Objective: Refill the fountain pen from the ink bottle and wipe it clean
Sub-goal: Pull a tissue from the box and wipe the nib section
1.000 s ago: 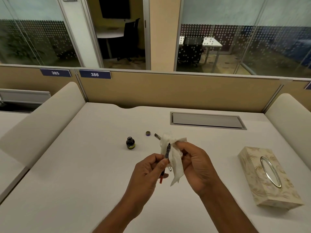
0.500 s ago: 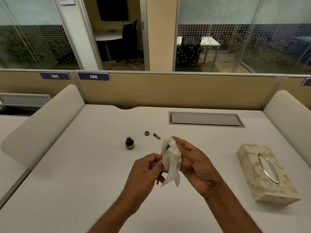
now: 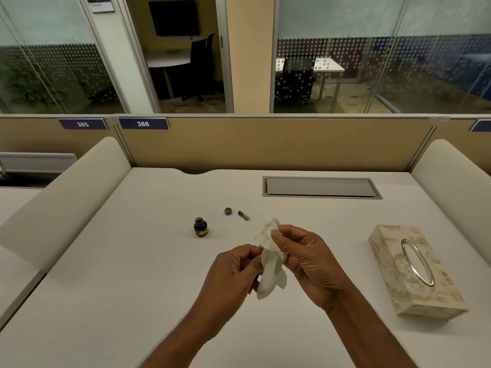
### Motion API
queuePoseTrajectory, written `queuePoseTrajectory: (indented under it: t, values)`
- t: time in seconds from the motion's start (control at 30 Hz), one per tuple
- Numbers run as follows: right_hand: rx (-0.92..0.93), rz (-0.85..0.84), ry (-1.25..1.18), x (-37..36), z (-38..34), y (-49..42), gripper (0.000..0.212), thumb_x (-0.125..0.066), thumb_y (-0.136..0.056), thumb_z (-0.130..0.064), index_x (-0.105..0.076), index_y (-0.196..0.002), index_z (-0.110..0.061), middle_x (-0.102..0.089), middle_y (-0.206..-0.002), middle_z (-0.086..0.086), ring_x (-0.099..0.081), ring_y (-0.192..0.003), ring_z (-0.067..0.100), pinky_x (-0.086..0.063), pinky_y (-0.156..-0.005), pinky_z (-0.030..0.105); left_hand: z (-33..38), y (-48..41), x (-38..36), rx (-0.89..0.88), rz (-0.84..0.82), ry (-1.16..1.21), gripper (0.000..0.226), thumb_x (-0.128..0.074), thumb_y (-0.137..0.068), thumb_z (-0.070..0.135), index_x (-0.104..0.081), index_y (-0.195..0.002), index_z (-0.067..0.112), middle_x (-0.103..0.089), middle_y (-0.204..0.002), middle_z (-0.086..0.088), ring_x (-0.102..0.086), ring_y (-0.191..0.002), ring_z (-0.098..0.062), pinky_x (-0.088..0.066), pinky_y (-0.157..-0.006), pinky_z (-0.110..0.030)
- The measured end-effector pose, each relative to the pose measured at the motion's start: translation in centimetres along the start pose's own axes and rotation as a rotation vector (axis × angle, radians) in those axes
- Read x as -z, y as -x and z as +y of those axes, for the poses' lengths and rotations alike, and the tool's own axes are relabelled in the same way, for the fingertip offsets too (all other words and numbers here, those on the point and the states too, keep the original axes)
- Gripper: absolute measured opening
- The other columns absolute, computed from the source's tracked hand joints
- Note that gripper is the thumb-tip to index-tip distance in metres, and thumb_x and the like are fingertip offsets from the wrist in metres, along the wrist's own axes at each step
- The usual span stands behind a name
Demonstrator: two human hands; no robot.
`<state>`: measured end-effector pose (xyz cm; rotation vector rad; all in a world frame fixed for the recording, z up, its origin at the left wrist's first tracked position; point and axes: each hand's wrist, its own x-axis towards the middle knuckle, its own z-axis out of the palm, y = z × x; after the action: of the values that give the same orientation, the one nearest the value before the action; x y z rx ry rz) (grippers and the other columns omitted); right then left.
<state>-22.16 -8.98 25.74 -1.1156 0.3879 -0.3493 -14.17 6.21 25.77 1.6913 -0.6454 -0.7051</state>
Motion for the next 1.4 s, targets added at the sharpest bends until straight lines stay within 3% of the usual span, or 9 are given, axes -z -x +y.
queuePoseTrajectory:
  t: [0.2,0.37,0.5,0.67,0.9,1.1,1.27,1.4]
  values:
    - [-0.045,-0.007,-0.08,0.5,-0.3,-0.1,0.024,-0.074,-0.079,-0.019,-0.077,-0.097,-0.004,-0.076,-0.105,0.015,-0.072,-0.096,0.029,-0.061,-0.081,0.035,0.0,-0.3,0.2,0.028,-0.12,0.003,0.028,-0.055,-0.092,0.051,-0.077,-0.1,0.036,-0.079,-0.094,0.007,-0.072,-0.076,-0.016,-0.058,-0.077,-0.027]
    - [-0.077,-0.035,-0.188,0.6,-0.5,-0.3,0.021,-0.069,-0.084,-0.015,-0.074,-0.099,-0.001,-0.075,-0.101,0.018,-0.075,-0.088,0.027,-0.06,-0.073,0.032,0.0,-0.7,0.4,0.046,-0.17,0.042,0.031,-0.051,-0.1,0.042,-0.075,-0.108,0.022,-0.078,-0.098,0.002,-0.069,-0.075,-0.017,-0.056,-0.077,-0.027]
    - [-0.072,-0.03,-0.178,0.5,-0.6,-0.7,0.016,-0.07,-0.082,-0.016,-0.078,-0.092,-0.007,-0.077,-0.099,0.012,-0.075,-0.088,0.025,-0.06,-0.074,0.031,0.2,-0.7,0.6,0.068,-0.218,0.161,0.033,-0.051,-0.101,0.037,-0.075,-0.107,0.015,-0.077,-0.093,0.004,-0.066,-0.071,-0.012,-0.052,-0.07,-0.019]
    - [-0.037,-0.013,-0.147,0.6,-0.7,-1.2,0.018,-0.07,-0.08,-0.017,-0.078,-0.093,-0.006,-0.077,-0.1,0.01,-0.073,-0.092,0.023,-0.06,-0.076,0.03,0.1,-0.7,0.7,0.076,-0.248,0.251,0.038,-0.051,-0.099,0.037,-0.073,-0.11,0.008,-0.077,-0.095,-0.001,-0.066,-0.073,-0.01,-0.055,-0.074,-0.022]
    - [0.025,0.078,-0.33,1.6,-1.5,-1.8,0.017,-0.066,-0.084,-0.015,-0.081,-0.093,-0.011,-0.078,-0.103,0.009,-0.075,-0.091,0.022,-0.063,-0.076,0.032,-0.4,-0.7,1.0,0.047,-0.187,0.237,0.034,-0.053,-0.099,0.039,-0.073,-0.106,0.013,-0.08,-0.103,-0.012,-0.065,-0.068,-0.015,-0.055,-0.074,-0.024]
    - [0.087,0.328,-0.373,1.3,-0.6,-1.8,0.029,-0.07,-0.079,-0.015,-0.074,-0.106,-0.006,-0.077,-0.106,0.01,-0.076,-0.09,0.019,-0.063,-0.071,0.028,-0.2,-0.6,0.7,-0.057,-0.11,0.259,0.027,-0.054,-0.098,0.038,-0.074,-0.101,0.019,-0.079,-0.098,-0.011,-0.069,-0.071,-0.013,-0.056,-0.069,-0.026]
    - [0.032,0.274,-0.39,-0.1,0.1,-1.2,0.032,-0.071,-0.084,-0.017,-0.072,-0.112,-0.003,-0.076,-0.109,0.014,-0.075,-0.092,0.024,-0.063,-0.073,0.03,-0.4,-0.8,-0.3,-0.057,-0.066,0.199,0.03,-0.055,-0.095,0.04,-0.073,-0.103,0.018,-0.08,-0.095,-0.007,-0.067,-0.065,-0.015,-0.058,-0.07,-0.026]
    - [-0.045,0.214,-0.415,-0.6,0.4,-0.7,0.028,-0.068,-0.09,-0.021,-0.074,-0.115,-0.007,-0.077,-0.1,0.011,-0.075,-0.083,0.021,-0.062,-0.068,0.032,-0.5,-1.1,-1.1,-0.054,-0.039,0.18,0.032,-0.055,-0.094,0.041,-0.073,-0.105,0.016,-0.079,-0.092,-0.004,-0.066,-0.064,-0.015,-0.057,-0.069,-0.025]
